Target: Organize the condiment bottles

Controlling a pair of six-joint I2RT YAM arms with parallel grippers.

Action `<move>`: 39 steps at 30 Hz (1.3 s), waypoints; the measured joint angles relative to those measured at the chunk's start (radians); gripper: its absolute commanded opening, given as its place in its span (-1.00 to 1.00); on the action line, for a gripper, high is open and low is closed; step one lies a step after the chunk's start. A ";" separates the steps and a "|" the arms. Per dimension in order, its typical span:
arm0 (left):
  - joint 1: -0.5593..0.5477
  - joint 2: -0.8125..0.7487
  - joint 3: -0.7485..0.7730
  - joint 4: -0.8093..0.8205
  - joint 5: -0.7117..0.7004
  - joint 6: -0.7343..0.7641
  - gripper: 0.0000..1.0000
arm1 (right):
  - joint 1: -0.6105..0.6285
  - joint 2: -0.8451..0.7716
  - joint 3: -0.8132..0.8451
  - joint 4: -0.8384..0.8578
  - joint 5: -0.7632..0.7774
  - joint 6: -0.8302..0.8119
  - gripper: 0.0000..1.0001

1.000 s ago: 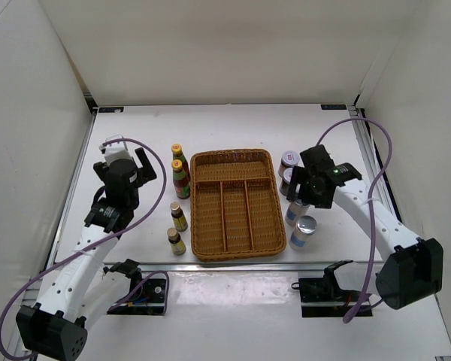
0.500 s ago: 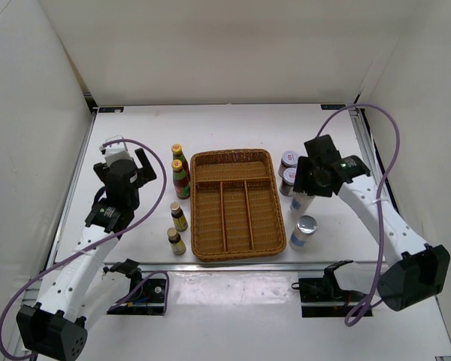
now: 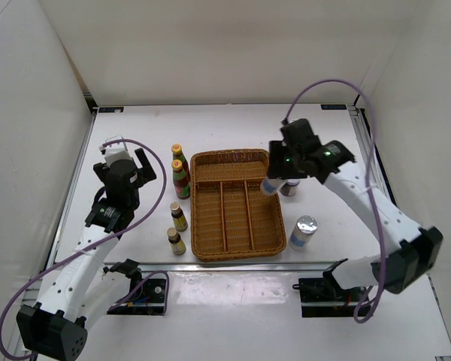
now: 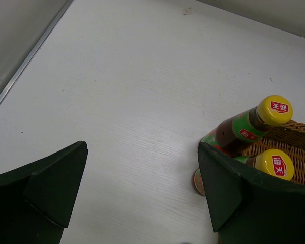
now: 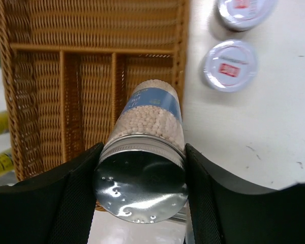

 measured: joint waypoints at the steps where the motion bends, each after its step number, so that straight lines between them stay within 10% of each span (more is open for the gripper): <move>1: 0.000 0.000 0.000 0.000 0.000 0.000 1.00 | 0.021 0.029 0.000 0.008 -0.002 0.000 -0.76; 11: 0.000 0.003 0.000 0.000 -0.010 0.000 1.00 | 0.089 0.245 -0.019 0.079 0.004 0.003 -0.68; 20: 0.000 0.003 0.000 0.008 -0.013 0.007 1.00 | 0.095 0.288 -0.029 0.102 0.020 0.015 0.96; 28: 0.000 0.003 0.000 0.008 -0.013 0.007 1.00 | 0.114 0.219 0.036 0.009 0.128 0.008 1.00; 39: 0.000 0.003 0.000 0.008 -0.013 0.007 1.00 | 0.107 -0.283 -0.082 -0.192 0.246 0.162 1.00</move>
